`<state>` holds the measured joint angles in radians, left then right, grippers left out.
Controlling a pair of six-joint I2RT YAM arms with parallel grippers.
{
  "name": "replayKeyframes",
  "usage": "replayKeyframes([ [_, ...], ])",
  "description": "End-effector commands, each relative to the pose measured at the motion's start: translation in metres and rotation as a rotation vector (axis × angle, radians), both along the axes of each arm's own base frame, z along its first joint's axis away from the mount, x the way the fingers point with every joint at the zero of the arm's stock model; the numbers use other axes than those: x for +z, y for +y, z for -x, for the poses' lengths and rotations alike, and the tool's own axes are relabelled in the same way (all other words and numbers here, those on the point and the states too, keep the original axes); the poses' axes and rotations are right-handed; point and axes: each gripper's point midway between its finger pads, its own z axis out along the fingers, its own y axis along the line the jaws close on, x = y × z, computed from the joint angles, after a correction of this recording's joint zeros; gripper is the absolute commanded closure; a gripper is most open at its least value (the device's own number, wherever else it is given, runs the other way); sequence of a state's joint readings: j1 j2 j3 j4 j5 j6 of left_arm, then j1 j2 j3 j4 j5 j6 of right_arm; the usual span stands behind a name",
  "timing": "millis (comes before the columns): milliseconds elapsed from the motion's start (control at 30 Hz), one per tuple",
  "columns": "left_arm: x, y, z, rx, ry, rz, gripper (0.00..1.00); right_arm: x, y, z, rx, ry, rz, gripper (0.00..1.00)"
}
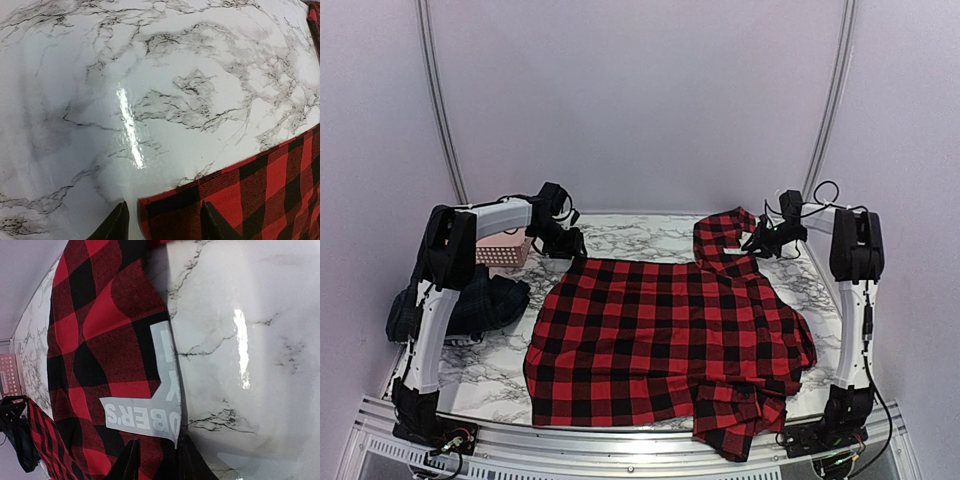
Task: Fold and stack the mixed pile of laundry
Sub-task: Pick up the flattened shirt from the center of the board.
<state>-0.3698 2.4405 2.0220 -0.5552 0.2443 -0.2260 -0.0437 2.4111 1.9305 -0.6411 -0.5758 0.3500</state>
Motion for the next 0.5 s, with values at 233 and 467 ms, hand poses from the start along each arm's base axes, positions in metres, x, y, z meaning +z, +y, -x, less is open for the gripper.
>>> replayKeyframes([
  [233, -0.026, -0.01, 0.015, -0.032, 0.081, 0.006, 0.54, 0.011, 0.022, -0.021, 0.03, -0.042, -0.168, 0.88],
  [467, -0.025, -0.01, 0.014, -0.031, 0.079, 0.009, 0.56, 0.036, 0.028, -0.031, 0.056, -0.119, -0.212, 1.0],
])
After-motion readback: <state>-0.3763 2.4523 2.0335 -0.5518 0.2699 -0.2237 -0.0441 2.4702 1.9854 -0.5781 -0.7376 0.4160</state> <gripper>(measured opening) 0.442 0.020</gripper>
